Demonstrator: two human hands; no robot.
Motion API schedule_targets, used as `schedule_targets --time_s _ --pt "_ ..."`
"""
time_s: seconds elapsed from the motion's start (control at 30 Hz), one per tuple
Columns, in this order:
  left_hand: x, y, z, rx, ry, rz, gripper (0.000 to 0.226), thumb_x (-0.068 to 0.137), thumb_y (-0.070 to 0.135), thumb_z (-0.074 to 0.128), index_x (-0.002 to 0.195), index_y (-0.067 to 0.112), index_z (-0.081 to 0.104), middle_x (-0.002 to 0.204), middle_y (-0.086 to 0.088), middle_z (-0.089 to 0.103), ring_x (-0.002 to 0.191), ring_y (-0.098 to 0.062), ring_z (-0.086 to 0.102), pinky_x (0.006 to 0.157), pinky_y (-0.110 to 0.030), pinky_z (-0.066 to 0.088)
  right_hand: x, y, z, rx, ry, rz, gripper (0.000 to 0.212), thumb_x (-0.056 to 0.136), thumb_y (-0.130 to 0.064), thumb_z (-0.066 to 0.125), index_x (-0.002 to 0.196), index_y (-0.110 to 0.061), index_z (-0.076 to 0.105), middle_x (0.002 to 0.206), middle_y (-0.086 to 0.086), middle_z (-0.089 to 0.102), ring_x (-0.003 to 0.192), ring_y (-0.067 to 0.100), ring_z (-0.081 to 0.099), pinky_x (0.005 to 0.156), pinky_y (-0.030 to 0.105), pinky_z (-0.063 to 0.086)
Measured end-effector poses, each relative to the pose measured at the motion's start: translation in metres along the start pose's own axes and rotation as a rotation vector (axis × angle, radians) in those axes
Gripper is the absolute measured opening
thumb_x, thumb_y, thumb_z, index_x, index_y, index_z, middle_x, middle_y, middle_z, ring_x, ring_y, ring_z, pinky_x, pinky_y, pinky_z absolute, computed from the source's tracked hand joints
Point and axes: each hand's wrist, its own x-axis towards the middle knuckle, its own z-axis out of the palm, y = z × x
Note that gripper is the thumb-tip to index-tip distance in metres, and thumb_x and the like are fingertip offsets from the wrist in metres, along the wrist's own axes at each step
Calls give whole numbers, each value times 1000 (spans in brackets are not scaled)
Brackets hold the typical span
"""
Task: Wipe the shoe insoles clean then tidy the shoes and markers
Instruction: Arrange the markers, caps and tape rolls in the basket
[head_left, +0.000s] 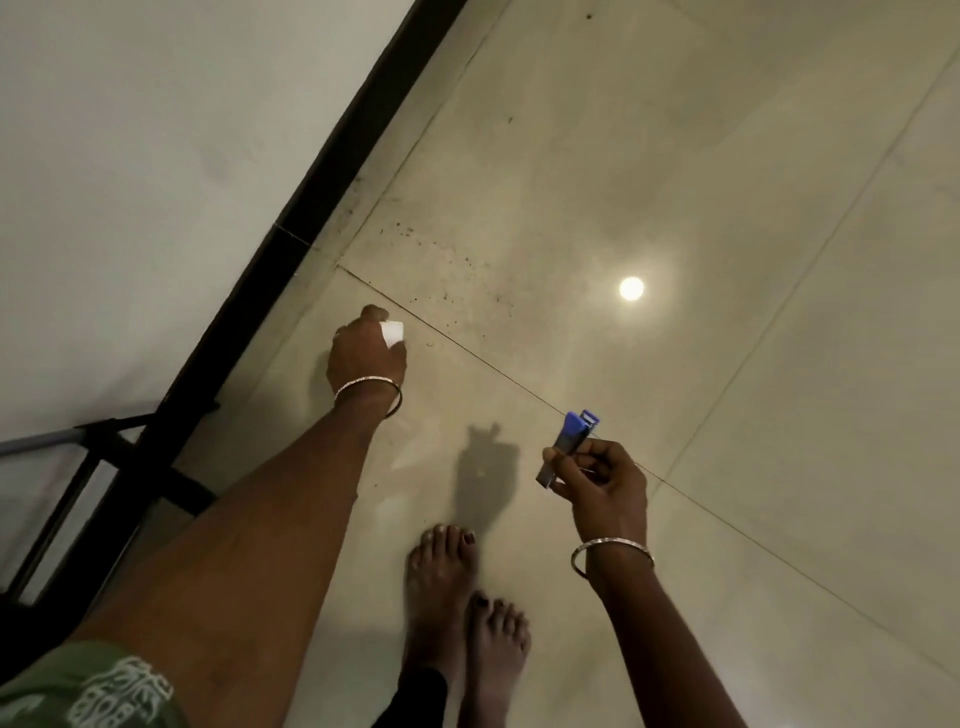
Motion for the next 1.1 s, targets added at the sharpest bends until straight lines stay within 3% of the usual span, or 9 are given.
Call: schedule_targets --time_s 0.17,0.3,0.43,0.53,0.63,0.8,1.0,1.1 --pt "-80 41 -49 -224 -61 -171 35 82 23 79 115 18 67 109 -8 73 104 -31 67 86 -34 51 -59 -68 -18 -28 -70 -16 36 59 -24 88 81 -14 61 70 5 69 70 23 67 80 58 57" --pt "-161 83 -90 -388 -83 -208 26 80 22 79 105 20 71 101 -4 76 96 -27 70 80 -29 51 -107 -116 -31 -39 -98 1 37 56 -20 87 79 -13 58 73 12 71 75 32 70 82 58 57" --pt "-251 109 -167 -597 9 -147 25 79 23 82 102 20 71 92 -2 76 85 -22 73 76 -36 59 -189 -174 -54 -69 -126 -47 34 62 -14 86 81 -9 59 75 16 71 79 39 71 81 57 57" --pt "-305 117 -232 -704 106 -115 29 75 16 83 101 19 70 92 0 76 84 -19 73 76 -40 60 -250 -212 -73 -82 -167 -92 30 69 -2 83 83 -5 57 70 11 69 70 29 69 78 52 59" --pt "-356 112 -308 -755 175 -78 30 77 14 83 104 16 70 92 5 73 84 -11 71 77 -36 60 -316 -240 -96 -82 -222 -134 29 72 3 80 84 -6 55 79 20 69 72 28 69 77 49 60" --pt "-440 83 -418 -874 257 -2 29 77 7 83 101 16 70 91 9 71 84 -3 70 72 -17 57 -415 -272 -129 -107 -288 -208 26 74 4 79 81 -8 56 82 20 71 76 31 70 72 41 58" --pt "-526 24 -493 -924 411 14 32 77 10 84 107 14 73 91 6 74 80 2 70 68 -10 52 -507 -284 -133 -154 -388 -295 28 68 -1 85 82 -6 62 82 19 72 76 32 71 76 46 60" --pt "-568 -6 -515 -994 522 -60 33 76 12 85 105 20 73 92 8 74 82 -1 70 73 -15 55 -556 -283 -120 -220 -466 -344 28 67 2 85 80 -6 61 83 20 71 75 33 70 77 49 60"
